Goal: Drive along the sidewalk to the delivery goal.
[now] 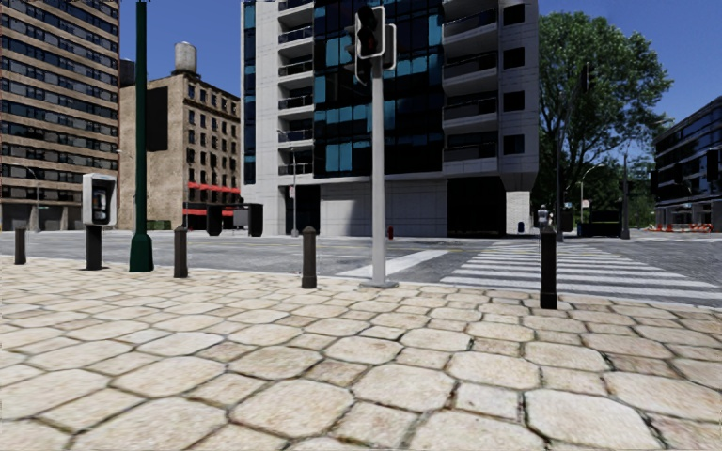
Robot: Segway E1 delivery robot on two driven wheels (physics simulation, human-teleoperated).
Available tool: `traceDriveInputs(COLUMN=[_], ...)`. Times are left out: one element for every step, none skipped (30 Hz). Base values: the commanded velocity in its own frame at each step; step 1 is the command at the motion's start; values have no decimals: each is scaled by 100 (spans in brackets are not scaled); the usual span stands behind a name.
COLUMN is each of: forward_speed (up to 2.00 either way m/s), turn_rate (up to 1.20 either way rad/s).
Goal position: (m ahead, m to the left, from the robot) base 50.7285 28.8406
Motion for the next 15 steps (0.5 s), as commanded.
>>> traceDriveInputs(forward_speed=[157, 157, 157, 157, 157, 157, 157, 157, 157, 157, 157, 157, 157, 157, 157], turn_rate=[-63, -63, -63, -63, -63, -63, -63, -63, -63, -63, -63, -63, -63, -63, -63])
